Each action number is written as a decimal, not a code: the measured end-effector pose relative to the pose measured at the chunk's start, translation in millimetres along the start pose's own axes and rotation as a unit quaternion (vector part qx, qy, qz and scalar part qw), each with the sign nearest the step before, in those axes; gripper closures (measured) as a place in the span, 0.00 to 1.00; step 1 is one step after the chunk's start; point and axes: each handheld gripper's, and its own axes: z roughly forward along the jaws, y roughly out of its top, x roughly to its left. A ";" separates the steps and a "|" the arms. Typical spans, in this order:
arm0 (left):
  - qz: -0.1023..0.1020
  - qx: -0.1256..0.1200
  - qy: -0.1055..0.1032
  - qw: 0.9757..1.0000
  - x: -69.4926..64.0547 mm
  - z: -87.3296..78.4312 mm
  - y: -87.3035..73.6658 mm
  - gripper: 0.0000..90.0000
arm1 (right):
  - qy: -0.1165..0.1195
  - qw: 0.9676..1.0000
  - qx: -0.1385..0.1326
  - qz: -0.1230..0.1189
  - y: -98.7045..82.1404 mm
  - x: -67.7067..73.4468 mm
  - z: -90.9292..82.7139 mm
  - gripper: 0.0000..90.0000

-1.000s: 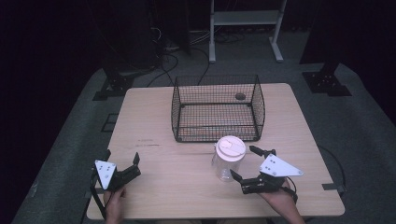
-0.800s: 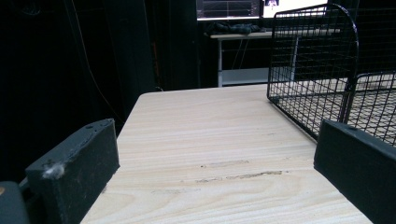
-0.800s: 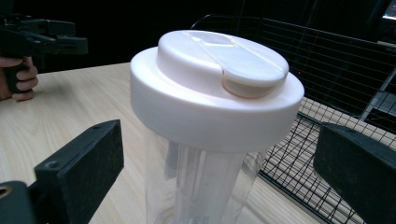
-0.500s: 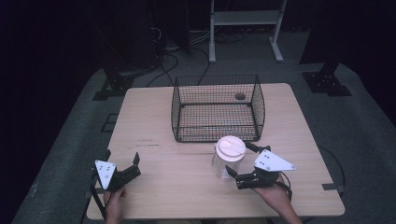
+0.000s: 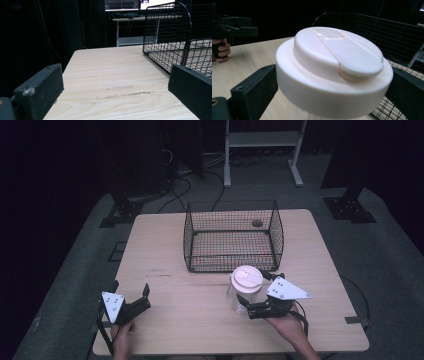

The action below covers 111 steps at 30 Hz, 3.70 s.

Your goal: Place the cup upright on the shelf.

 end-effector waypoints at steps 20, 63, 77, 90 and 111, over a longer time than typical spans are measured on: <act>-0.001 -0.001 -0.001 1.000 0.0 -0.1 0.1 0.00 | -0.003 1.000 -0.008 -0.001 3.6 -0.3 11.9 0.01; -0.003 0.000 0.001 1.000 0.5 -0.2 0.0 0.00 | -0.004 1.000 -0.014 -0.018 58.7 -19.2 9.0 0.05; -0.002 0.001 0.000 1.000 0.9 -0.4 0.1 0.00 | -0.011 0.999 -0.024 -0.027 99.4 -35.6 15.7 0.05; -0.003 0.000 0.000 1.000 0.8 -0.4 0.1 0.00 | -0.016 0.998 -0.035 -0.042 143.4 -49.2 27.1 0.05; -0.003 0.000 -0.001 1.000 0.8 -0.3 0.1 0.00 | -0.050 0.997 -0.010 -0.062 174.3 -76.5 80.2 0.05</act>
